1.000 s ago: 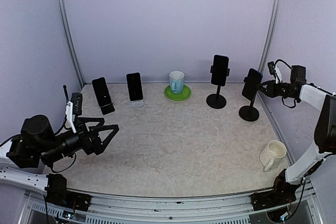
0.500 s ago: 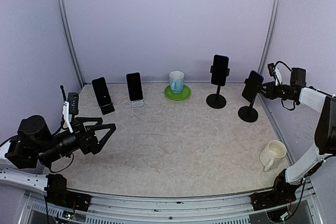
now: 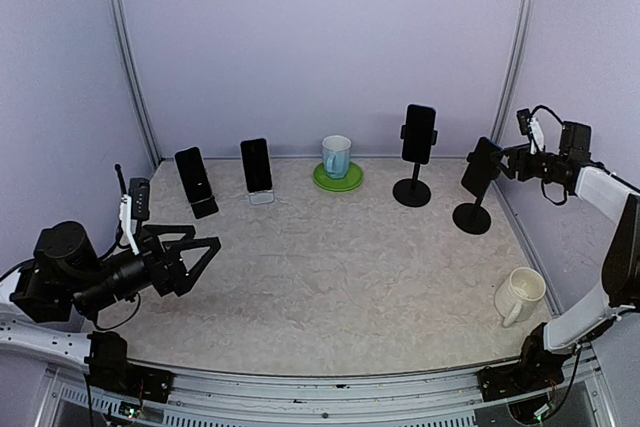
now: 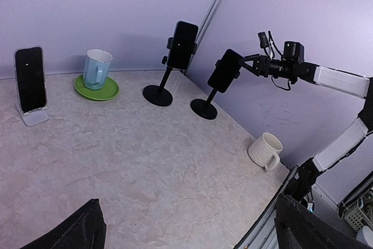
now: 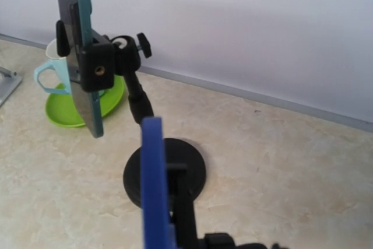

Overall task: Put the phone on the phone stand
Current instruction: Move the phone stand with the phone to the corner of the board, then reset both arms

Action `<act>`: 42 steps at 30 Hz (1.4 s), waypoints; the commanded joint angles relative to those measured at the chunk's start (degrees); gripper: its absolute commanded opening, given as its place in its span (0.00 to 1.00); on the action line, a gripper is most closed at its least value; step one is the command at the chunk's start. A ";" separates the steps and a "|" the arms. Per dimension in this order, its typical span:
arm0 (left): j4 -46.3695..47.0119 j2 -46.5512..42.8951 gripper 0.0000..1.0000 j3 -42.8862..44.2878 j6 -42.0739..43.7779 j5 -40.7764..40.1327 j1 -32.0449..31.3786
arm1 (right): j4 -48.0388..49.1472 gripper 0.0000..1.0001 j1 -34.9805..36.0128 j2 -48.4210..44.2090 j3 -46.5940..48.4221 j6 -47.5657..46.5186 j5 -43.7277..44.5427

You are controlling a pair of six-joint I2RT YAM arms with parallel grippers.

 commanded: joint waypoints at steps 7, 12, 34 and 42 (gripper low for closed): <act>0.72 -1.80 0.99 -0.32 0.33 -1.35 -0.05 | -4.05 1.00 -0.61 -9.07 1.17 5.44 6.84; 0.30 -0.16 0.99 0.33 1.05 -3.05 -0.08 | -7.29 1.00 -0.29 -14.11 1.85 10.94 8.48; 0.13 4.47 0.99 0.75 1.93 -8.22 0.01 | -17.66 1.00 32.49 -30.59 -2.95 13.96 20.79; 3.31 7.67 0.99 -0.85 1.35 -9.18 0.02 | -14.96 1.00 45.31 -31.58 -10.38 15.89 26.37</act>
